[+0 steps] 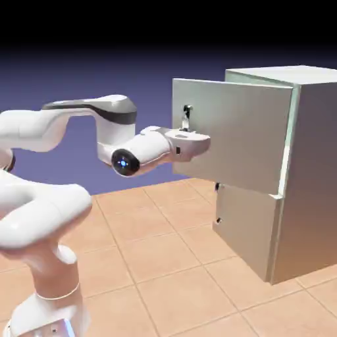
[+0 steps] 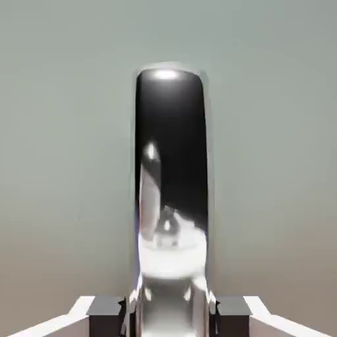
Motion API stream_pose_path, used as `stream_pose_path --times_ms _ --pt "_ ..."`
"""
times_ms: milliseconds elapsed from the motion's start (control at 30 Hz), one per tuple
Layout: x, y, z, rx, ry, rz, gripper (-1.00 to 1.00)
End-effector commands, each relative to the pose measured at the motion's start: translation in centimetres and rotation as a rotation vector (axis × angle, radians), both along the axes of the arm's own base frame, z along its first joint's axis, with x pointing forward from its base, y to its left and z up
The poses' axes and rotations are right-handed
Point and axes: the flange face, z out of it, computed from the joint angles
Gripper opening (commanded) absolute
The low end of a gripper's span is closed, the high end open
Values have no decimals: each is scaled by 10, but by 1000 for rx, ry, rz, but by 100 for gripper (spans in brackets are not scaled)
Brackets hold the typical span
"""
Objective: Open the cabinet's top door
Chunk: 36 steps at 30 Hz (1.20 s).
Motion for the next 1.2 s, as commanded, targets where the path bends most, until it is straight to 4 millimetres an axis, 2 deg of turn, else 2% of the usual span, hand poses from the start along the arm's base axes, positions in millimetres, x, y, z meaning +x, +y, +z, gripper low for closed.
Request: stream_pose_path --times_ms 0,333,600,900,1167 --pt "-2 -6 0 0 0 19 -100" --pt "-21 -66 0 0 0 224 -100" --pt "-27 -121 0 0 0 404 -100" --pt "-21 -182 0 0 0 602 -100" --pt "-6 -237 0 0 0 788 -100"
